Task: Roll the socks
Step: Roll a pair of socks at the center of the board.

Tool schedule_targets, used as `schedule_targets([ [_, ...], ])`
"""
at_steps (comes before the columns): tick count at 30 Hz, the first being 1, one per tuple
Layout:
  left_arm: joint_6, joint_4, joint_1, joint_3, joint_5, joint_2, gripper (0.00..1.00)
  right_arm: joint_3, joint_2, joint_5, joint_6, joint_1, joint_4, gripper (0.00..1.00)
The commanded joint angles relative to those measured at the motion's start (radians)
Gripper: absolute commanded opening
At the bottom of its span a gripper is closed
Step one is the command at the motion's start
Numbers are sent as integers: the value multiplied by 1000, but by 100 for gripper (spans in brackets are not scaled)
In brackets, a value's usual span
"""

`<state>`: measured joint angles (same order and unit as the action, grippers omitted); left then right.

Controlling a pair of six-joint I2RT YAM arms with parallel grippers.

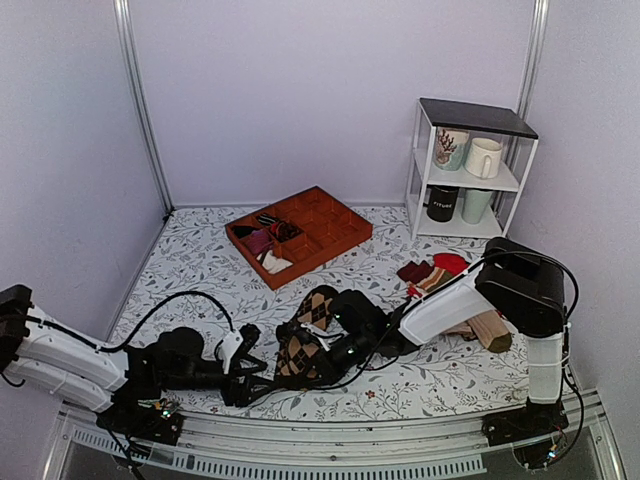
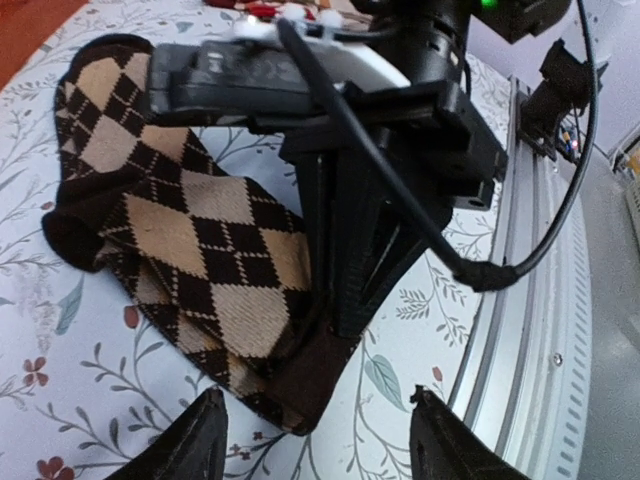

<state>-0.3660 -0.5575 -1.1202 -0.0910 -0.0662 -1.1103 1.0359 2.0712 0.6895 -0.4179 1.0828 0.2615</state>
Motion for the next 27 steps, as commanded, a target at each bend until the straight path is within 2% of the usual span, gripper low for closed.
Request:
schedule_targets([
  [1, 55, -124, -33, -54, -27, -119, 62, -20, 64, -30, -24, 5, -146, 3],
  [6, 65, -222, -36, -71, -45, -247, 59, -21, 66, -30, -24, 5, -146, 3],
  [12, 43, -268, -36, -81, -44, -348, 49, -15, 69, -30, -21, 5, -148, 3],
  [14, 38, -272, -36, -77, -42, -352, 44, -15, 70, -27, -19, 5, -149, 3],
  [16, 38, -262, -36, -79, -39, -350, 31, -17, 74, -24, -16, 3, -150, 3],
  [18, 38, -255, -36, -83, -38, -358, 27, -17, 75, -18, -19, 3, -150, 4],
  [23, 45, -251, -38, -100, -75, -396, 30, -18, 70, -18, -19, 3, -148, 4],
  [24, 45, -252, -37, -100, -84, -402, 34, -16, 71, -18, -19, 3, -148, 4],
  [27, 45, -262, -43, -96, -79, -402, 51, -15, 73, -18, -19, 3, -148, 4],
])
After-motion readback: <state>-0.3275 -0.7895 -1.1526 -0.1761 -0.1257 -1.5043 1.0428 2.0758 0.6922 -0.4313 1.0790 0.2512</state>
